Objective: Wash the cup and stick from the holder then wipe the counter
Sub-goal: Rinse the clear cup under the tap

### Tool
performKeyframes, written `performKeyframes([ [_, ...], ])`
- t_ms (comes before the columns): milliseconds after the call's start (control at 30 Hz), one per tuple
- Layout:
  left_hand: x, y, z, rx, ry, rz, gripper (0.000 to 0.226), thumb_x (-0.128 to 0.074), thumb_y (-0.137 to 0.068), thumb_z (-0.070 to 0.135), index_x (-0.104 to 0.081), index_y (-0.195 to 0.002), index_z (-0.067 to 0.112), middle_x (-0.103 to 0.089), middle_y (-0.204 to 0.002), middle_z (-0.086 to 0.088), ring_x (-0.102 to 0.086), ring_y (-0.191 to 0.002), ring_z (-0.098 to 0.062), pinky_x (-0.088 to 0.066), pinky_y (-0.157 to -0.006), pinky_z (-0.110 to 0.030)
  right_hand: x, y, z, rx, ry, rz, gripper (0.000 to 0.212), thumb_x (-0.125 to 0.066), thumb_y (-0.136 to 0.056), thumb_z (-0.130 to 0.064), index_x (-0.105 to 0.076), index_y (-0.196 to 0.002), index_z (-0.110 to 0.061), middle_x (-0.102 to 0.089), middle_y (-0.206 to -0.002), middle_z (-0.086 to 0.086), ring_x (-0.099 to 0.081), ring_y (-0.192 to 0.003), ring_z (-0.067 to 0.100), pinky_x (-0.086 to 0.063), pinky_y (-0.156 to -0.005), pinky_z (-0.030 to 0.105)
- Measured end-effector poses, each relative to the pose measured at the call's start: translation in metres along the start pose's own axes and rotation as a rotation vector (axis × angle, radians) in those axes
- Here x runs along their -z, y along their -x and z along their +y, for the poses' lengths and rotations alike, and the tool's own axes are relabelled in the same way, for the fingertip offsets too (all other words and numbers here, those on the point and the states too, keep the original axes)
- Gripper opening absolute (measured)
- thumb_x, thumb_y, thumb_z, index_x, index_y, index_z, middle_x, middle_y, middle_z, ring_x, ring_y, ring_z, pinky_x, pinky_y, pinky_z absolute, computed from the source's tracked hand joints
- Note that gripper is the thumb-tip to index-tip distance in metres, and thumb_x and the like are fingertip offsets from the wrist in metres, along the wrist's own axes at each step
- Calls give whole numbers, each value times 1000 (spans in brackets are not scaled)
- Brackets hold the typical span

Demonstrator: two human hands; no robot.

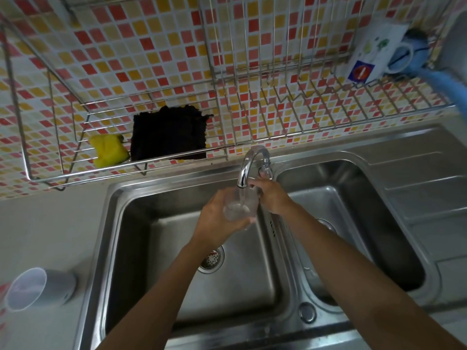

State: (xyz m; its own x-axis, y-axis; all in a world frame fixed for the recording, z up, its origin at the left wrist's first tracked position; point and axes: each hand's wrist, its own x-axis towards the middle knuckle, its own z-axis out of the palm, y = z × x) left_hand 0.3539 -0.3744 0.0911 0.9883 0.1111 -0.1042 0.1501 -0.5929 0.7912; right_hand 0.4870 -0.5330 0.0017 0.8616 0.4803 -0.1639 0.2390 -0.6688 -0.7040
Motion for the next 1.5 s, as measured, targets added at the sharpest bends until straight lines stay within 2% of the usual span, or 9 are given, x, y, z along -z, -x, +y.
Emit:
performKeyframes([
  [133,7,-4,-4,10,-15,31,75,-88,-60,46,-50,-123,30,-62,-116,9,-59,-104,-11,-50,-86,-26,4,7,-7,-97,70,-36,53,-50,-90,1,-48,-141,-15,-27,-155,16,-23,-143,38,-22,-115,43],
  [333,-1,3,0,-86,-70,-110,78,-88,-62,43,-48,-128,29,-58,-114,12,-58,-102,-7,-39,-76,-5,4,4,-3,-107,63,-18,49,-45,-95,0,-44,-143,-11,-24,-157,14,-20,-145,34,-17,-117,38],
  [500,1,1,-4,-84,-64,-83,80,-88,-61,44,-48,-128,28,-59,-119,9,-57,-104,-7,-39,-78,-7,4,4,-7,-129,84,-4,48,-50,-94,-4,-47,-141,-11,-31,-154,15,-29,-140,36,-25,-113,39],
  [600,5,1,-7,-86,-83,-94,82,-88,-61,47,-48,-129,27,-59,-118,10,-55,-102,-5,-35,-76,-1,-3,3,-2,-68,1,29,37,-63,-87,-6,-61,-122,-14,-50,-134,17,-45,-129,37,-41,-103,41],
  [667,6,0,-9,-92,-90,-80,82,-87,-60,48,-48,-129,29,-58,-119,10,-56,-104,-6,-39,-80,-8,-5,4,-1,-58,-20,84,26,-68,-85,-11,-64,-109,-17,-57,-117,7,-58,-106,24,-45,-87,28],
  [833,4,1,-11,-165,-144,-50,83,-88,-58,49,-50,-128,27,-54,-118,16,-45,-109,-8,-36,-89,-23,5,2,-2,-98,-235,350,5,-65,-89,-19,-61,-87,-20,-64,-91,-4,-60,-83,11,-48,-75,23],
  [1033,-1,-1,-10,-170,-45,-23,79,-89,-61,40,-49,-128,29,-56,-118,15,-52,-112,-12,-45,-93,-30,14,8,8,-178,-541,486,9,-63,-92,-15,-55,-96,-13,-64,-92,-13,-61,-94,9,-45,-88,25],
  [1367,-7,-6,-6,-148,29,19,76,-89,-60,43,-49,-123,31,-61,-117,9,-58,-108,-12,-52,-89,-30,8,3,6,-232,-421,496,7,-56,-96,-18,-56,-98,-11,-67,-95,4,-64,-91,25,-49,-84,40],
  [1500,3,1,-11,-162,39,54,78,-89,-60,42,-50,-126,28,-58,-120,9,-56,-111,-12,-50,-91,-30,10,8,-6,-278,-344,519,12,-51,-98,-19,-56,-104,-9,-63,-96,3,-61,-93,27,-37,-73,27],
])
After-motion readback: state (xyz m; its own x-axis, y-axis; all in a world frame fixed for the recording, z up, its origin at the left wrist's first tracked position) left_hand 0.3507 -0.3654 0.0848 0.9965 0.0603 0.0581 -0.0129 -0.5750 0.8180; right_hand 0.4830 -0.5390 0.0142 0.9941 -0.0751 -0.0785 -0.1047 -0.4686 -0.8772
